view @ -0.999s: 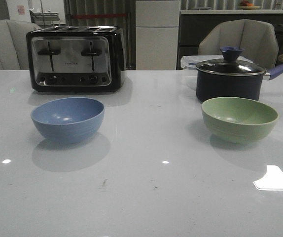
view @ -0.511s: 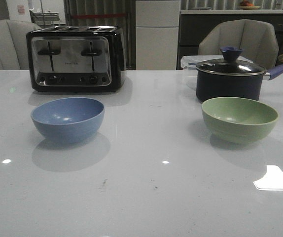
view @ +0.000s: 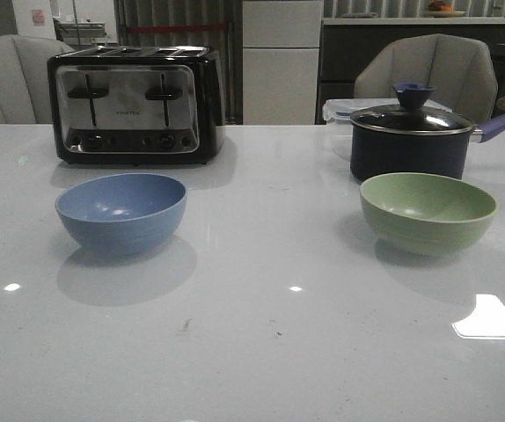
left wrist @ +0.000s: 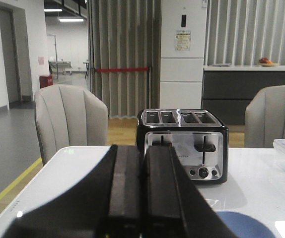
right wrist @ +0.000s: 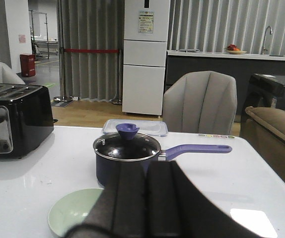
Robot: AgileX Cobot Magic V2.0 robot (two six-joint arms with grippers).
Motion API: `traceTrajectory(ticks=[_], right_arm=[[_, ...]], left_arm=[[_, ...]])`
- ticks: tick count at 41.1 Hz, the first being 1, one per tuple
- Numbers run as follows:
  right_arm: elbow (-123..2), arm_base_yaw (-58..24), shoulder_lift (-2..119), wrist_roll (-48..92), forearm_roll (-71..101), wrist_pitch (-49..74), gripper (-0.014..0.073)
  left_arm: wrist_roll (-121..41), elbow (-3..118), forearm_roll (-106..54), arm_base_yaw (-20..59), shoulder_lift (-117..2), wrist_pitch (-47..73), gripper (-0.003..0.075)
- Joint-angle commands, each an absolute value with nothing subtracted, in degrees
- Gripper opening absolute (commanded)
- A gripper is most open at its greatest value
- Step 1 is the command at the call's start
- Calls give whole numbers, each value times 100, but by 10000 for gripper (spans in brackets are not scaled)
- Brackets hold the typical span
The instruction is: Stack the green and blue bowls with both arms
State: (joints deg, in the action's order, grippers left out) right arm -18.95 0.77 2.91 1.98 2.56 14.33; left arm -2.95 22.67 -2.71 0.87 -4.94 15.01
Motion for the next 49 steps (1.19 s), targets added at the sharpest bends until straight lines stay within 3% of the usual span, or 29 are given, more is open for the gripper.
traceTrajectory(ticks=[1,10,37,42,47,49], right_arm=[[-2653,91,836,194,177,1596,28],[-3571,91,2069,194,177,2505,28],[-3610,91,5013,199,177,3009,29],[-3610,91,5296,199,177,2900,99],[-3610,91,5481,199,177,2691,314],[-3610,91,5539,199,177,2560,401]], left_arm=[[-247,3115,-333,124,-1115,1730,93],[-247,4008,-333,124,-2273,2772,93],[-269,3947,-333,124,-4108,3147,107],[-392,3947,-333,124,-4185,3147,249],[-424,3947,-333,124,-4208,3147,502],[-424,3947,-368,124,-4208,3147,557]])
